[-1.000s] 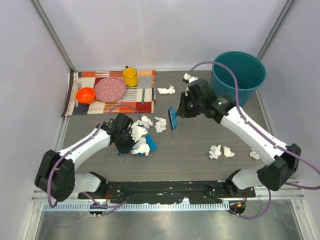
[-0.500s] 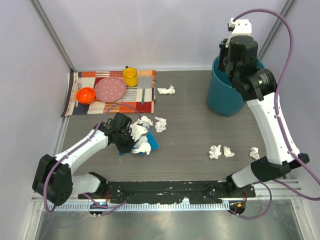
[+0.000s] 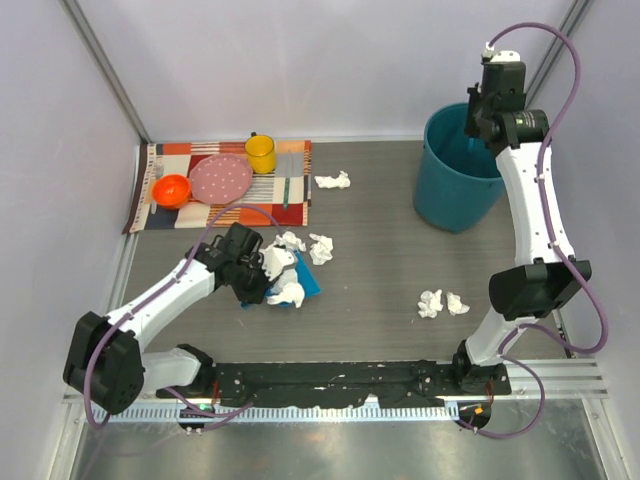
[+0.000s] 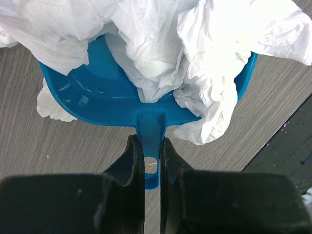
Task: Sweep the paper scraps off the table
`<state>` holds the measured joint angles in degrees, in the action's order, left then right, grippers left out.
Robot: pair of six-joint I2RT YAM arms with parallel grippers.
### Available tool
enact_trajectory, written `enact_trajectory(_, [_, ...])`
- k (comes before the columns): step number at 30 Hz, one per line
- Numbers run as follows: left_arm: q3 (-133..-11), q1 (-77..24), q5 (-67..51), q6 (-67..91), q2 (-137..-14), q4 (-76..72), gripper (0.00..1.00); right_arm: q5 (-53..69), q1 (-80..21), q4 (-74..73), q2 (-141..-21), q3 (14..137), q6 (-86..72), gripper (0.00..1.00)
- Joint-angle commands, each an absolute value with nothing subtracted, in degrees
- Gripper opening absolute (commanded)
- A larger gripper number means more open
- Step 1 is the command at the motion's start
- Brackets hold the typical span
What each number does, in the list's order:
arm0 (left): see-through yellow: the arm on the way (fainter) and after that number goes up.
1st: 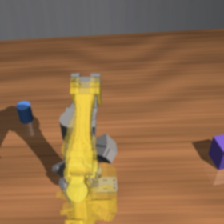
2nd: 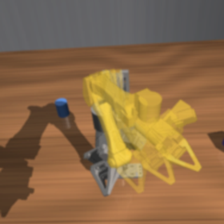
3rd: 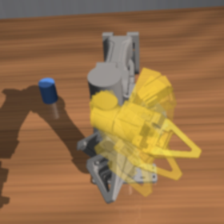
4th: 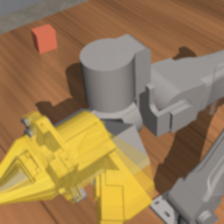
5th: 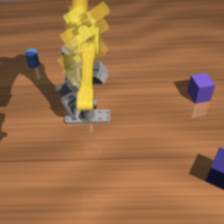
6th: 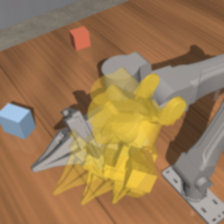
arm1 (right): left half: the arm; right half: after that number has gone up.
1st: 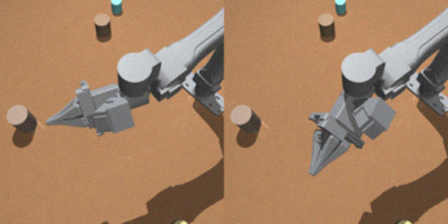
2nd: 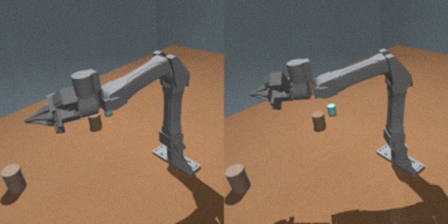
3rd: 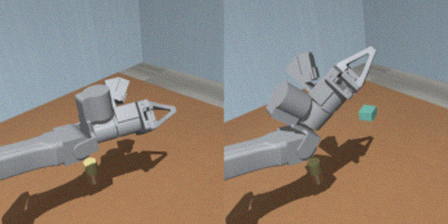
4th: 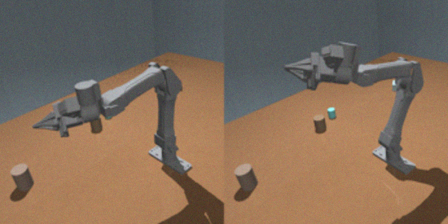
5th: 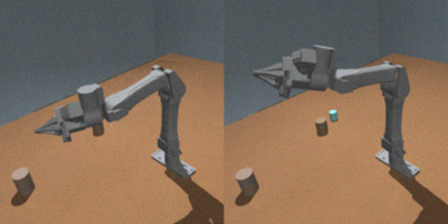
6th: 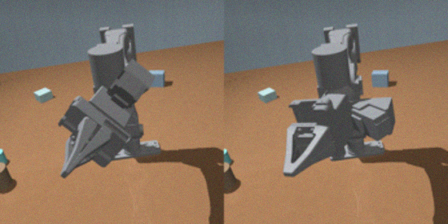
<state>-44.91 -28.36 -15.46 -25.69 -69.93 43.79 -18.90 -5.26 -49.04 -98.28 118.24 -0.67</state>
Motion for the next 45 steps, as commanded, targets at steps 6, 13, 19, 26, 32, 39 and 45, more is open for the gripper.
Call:
enact_trajectory(6, [-47.11, -28.12, -16.79, -25.57, -68.03, 44.29, 0.0, -0.81, -2.9, -48.69, -99.58, 112.77, -5.18, 0.01])
enact_trajectory(13, [-48.78, -28.12, -16.44, -25.31, -67.41, 46.31, 0.0, 10.1, -2.9, -49.92, -101.08, 110.04, -8.34, 0.01])
enact_trajectory(19, [-51.94, -28.12, -16.44, -25.14, -68.03, 48.25, 0.0, 18.54, -2.99, -48.25, -97.65, 105.21, -10.28, 0.01])
enact_trajectory(26, [-55.98, -28.12, -16.08, -25.14, -68.47, 50.18, 0.0, 23.81, -4.04, -47.9, -93.7, 100.91, -11.78, 0.01])
enact_trajectory(32, [-59.68, -28.12, -16.0, -25.58, -69.43, 53.34, 0.0, 22.94, -11.33, -49.92, -90.89, 97.48, -11.6, 0.01])
enact_trajectory(39, [-63.8, -28.12, -15.03, -25.66, -69.26, 56.95, 0.0, 22.94, -17.57, -48.61, -85.61, 92.9, -13.53, 0.01])
enact_trajectory(45, [-72.4, -28.12, -14.06, -24.79, -69.52, 62.05, 0.0, 20.67, -22.23, -49.57, -84.73, 94.65, -14.24, 0.01])
